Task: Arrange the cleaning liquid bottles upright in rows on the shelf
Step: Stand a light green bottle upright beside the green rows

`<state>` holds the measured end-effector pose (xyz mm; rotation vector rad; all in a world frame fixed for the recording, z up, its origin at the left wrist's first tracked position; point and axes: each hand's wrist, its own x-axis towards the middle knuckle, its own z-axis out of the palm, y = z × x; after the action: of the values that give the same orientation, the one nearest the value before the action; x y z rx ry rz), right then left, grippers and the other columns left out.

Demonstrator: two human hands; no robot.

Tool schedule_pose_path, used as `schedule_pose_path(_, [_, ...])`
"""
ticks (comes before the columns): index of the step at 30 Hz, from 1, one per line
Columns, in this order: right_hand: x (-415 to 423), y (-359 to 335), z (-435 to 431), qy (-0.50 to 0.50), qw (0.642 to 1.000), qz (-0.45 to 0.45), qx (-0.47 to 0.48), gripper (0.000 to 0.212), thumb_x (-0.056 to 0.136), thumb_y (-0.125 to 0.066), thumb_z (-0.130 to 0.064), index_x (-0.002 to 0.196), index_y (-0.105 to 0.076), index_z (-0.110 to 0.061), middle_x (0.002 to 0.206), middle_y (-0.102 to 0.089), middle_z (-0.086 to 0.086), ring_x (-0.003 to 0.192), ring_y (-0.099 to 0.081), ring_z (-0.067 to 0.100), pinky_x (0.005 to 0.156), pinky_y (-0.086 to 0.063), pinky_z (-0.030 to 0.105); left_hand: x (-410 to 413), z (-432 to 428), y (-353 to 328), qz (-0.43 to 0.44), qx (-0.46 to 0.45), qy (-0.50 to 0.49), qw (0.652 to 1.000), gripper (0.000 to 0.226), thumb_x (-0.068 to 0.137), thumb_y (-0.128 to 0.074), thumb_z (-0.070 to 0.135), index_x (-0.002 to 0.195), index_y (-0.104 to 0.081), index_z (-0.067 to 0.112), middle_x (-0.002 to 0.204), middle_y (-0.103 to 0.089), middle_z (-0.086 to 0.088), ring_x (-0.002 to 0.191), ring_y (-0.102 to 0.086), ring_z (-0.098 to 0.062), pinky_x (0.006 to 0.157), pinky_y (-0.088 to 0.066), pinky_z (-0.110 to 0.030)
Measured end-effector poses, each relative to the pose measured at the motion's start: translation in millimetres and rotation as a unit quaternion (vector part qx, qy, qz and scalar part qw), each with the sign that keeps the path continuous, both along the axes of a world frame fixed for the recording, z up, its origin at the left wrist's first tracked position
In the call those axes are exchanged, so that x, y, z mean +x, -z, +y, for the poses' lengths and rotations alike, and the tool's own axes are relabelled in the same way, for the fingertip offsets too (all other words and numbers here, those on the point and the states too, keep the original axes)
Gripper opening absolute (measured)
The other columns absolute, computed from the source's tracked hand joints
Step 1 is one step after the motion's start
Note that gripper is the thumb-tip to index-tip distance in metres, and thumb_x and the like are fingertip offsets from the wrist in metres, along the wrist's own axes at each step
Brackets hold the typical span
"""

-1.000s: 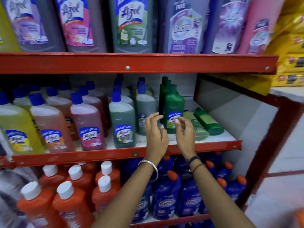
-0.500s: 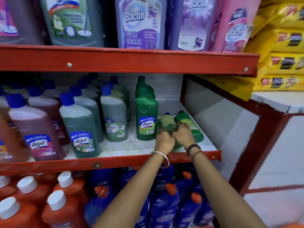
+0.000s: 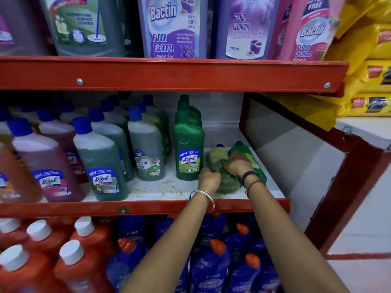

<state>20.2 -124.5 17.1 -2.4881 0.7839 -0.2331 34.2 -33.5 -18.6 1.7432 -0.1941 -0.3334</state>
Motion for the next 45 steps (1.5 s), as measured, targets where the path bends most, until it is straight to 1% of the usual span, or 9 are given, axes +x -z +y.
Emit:
schedule_pose_path(9, [-7, -8, 9, 0.037, 0.999, -0.015, 0.031, 0.036, 0.082, -0.061, -0.014, 0.114, -0.053, -0.001, 0.121, -0.059, 0.019, 0.109, -0.058, 0.033, 0.077, -0.044, 0.030, -2, -4, 4, 0.020, -0.098, -0.019, 0.995, 0.034, 0.079, -0.053, -0.002, 0.112, -0.057, 0.008, 0.097, -0.061, -0.008, 0.089, -0.057, -0.024, 0.078, -0.045, -0.026])
schedule_pose_path(14, [-15, -7, 13, 0.070, 0.992, -0.060, 0.087, 0.045, 0.078, -0.069, -0.027, 0.114, -0.054, -0.004, 0.121, -0.060, 0.017, 0.110, -0.058, 0.031, 0.078, -0.044, 0.029, -8, 0, 3, 0.028, -0.184, -0.031, 0.982, 0.028, 0.074, -0.062, -0.008, 0.091, -0.059, 0.014, 0.094, -0.063, -0.007, 0.090, -0.059, -0.023, 0.083, -0.049, -0.029])
schedule_pose_path(20, [-24, -13, 22, 0.115, 0.979, -0.105, 0.132, 0.088, 0.060, -0.080, -0.049, 0.126, -0.043, -0.006, 0.130, -0.048, 0.019, 0.118, -0.049, 0.032, 0.095, -0.046, 0.034, -22, 11, -5, 0.055, -0.305, -0.025, 0.951, 0.036, 0.074, -0.061, -0.014, 0.103, -0.057, 0.008, 0.115, -0.059, -0.013, 0.103, -0.058, -0.023, 0.088, -0.048, -0.028])
schedule_pose_path(25, [-41, -22, 30, 0.126, 0.956, -0.178, 0.195, 0.108, 0.058, -0.086, -0.033, 0.139, -0.019, -0.008, 0.135, -0.029, 0.020, 0.124, -0.041, 0.034, 0.099, -0.042, 0.034, -44, 27, -6, 0.074, -0.372, 0.025, 0.925, 0.045, 0.076, -0.059, -0.014, 0.118, -0.054, 0.002, 0.131, -0.055, -0.019, 0.122, -0.053, -0.032, 0.108, -0.040, -0.044])
schedule_pose_path(28, [-53, -19, 41, 0.100, 0.946, -0.221, 0.216, 0.104, 0.051, -0.088, -0.037, 0.129, -0.026, -0.006, 0.130, -0.047, 0.017, 0.122, -0.047, 0.033, 0.101, -0.044, 0.042, -58, 44, -3, 0.037, -0.366, 0.046, 0.929, 0.053, 0.077, -0.058, -0.013, 0.125, -0.050, 0.006, 0.135, -0.052, -0.012, 0.121, -0.053, -0.021, 0.107, -0.042, -0.038])
schedule_pose_path(31, [-67, -12, 60, 0.096, 0.938, -0.259, 0.209, 0.098, 0.047, -0.088, -0.043, 0.120, -0.031, -0.007, 0.125, -0.052, 0.016, 0.116, -0.052, 0.032, 0.097, -0.047, 0.045, -73, 64, 0, -0.010, -0.353, 0.074, 0.933, 0.058, 0.078, -0.057, -0.014, 0.130, -0.045, 0.009, 0.130, -0.053, -0.001, 0.097, -0.063, 0.002, 0.083, -0.053, -0.015])
schedule_pose_path(34, [-78, -10, 83, 0.097, 0.934, -0.293, 0.180, 0.093, 0.052, -0.086, -0.043, 0.119, -0.032, -0.007, 0.124, -0.051, 0.017, 0.114, -0.052, 0.032, 0.095, -0.047, 0.045, -85, 87, 3, -0.047, -0.347, 0.104, 0.931, 0.062, 0.078, -0.056, -0.017, 0.131, -0.044, 0.013, 0.118, -0.055, 0.011, 0.090, -0.063, 0.012, 0.071, -0.051, -0.008])
schedule_pose_path(40, [-86, -9, 132, 0.094, 0.927, -0.346, 0.112, 0.090, 0.049, -0.084, -0.045, 0.116, -0.039, -0.004, 0.114, -0.054, 0.015, 0.105, -0.056, 0.031, 0.086, -0.051, 0.044, -79, 135, 10, -0.095, -0.303, 0.139, 0.938, 0.067, 0.077, -0.057, -0.017, 0.129, -0.042, 0.022, 0.131, -0.056, -0.002, 0.115, -0.057, -0.010, 0.092, -0.052, -0.024])
schedule_pose_path(45, [-72, -13, 184, 0.068, 0.922, -0.375, 0.064, 0.081, 0.053, -0.085, -0.039, 0.109, -0.036, -0.006, 0.109, -0.051, 0.010, 0.096, -0.054, 0.026, 0.075, -0.048, 0.035, -49, 175, 12, -0.139, -0.239, 0.112, 0.954, 0.071, 0.075, -0.051, -0.022, 0.128, -0.038, 0.023, 0.122, -0.055, 0.007, 0.110, -0.056, 0.004, 0.104, -0.044, -0.029])
